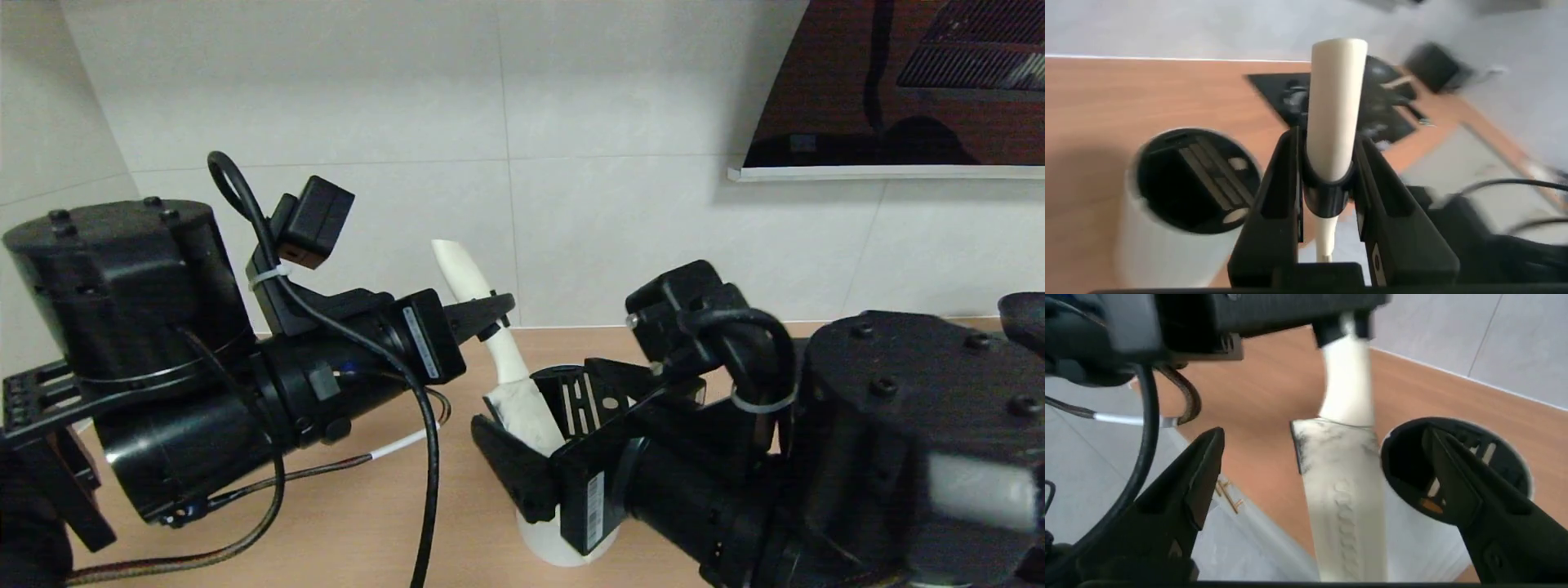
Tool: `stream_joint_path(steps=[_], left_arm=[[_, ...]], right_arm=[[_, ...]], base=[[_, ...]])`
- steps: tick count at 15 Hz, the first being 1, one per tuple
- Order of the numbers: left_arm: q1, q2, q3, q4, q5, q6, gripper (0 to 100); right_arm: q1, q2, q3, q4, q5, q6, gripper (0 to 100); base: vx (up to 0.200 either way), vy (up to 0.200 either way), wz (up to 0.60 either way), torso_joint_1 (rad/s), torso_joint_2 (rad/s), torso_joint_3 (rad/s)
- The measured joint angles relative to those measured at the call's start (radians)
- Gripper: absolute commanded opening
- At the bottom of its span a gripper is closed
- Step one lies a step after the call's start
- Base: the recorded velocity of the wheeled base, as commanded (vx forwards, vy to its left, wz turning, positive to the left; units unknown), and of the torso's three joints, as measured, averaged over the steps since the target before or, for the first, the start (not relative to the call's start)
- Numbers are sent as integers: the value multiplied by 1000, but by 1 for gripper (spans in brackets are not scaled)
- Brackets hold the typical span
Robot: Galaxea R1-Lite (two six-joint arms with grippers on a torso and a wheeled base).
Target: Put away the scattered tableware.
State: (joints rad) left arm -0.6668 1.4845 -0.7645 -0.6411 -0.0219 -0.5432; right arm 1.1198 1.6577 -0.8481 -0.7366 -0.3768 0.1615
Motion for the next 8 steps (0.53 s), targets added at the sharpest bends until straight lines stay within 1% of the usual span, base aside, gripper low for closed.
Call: stream_joint_path(steps=[1, 2, 3, 4, 5, 6, 7, 8], left_arm=[[0, -1, -47, 50, 68, 18, 0], [0, -1, -104, 113, 165, 44, 0], [0, 0, -164, 182, 284, 84, 0], [-2, 8, -210, 216, 370, 143, 0], [-6, 18, -241, 231, 423, 189, 0], [-11, 30, -260, 233, 474, 249, 0], [-15, 41, -269, 227, 502, 315, 0], [-21, 51, -275, 208, 514, 352, 0]], right_arm=[[-33, -27, 0, 4, 3, -1, 100], [-81, -52, 0, 17, 12, -2, 100], [-138, -79, -10, 50, 31, -3, 100], [-182, -106, -16, 118, 51, -3, 100], [-214, -132, -20, 178, 66, -3, 100], [-250, -154, -26, 204, 79, -3, 100], [-283, -169, -29, 216, 94, -3, 100], [-307, -178, -33, 221, 102, -3, 100]], base=[[0, 0, 0, 0, 0, 0], [0, 0, 0, 0, 0, 0], [0, 0, 0, 0, 0, 0], [0, 0, 0, 0, 0, 0], [0, 0, 0, 0, 0, 0], [0, 0, 0, 0, 0, 0], [0, 0, 0, 0, 0, 0], [0, 0, 0, 0, 0, 0]])
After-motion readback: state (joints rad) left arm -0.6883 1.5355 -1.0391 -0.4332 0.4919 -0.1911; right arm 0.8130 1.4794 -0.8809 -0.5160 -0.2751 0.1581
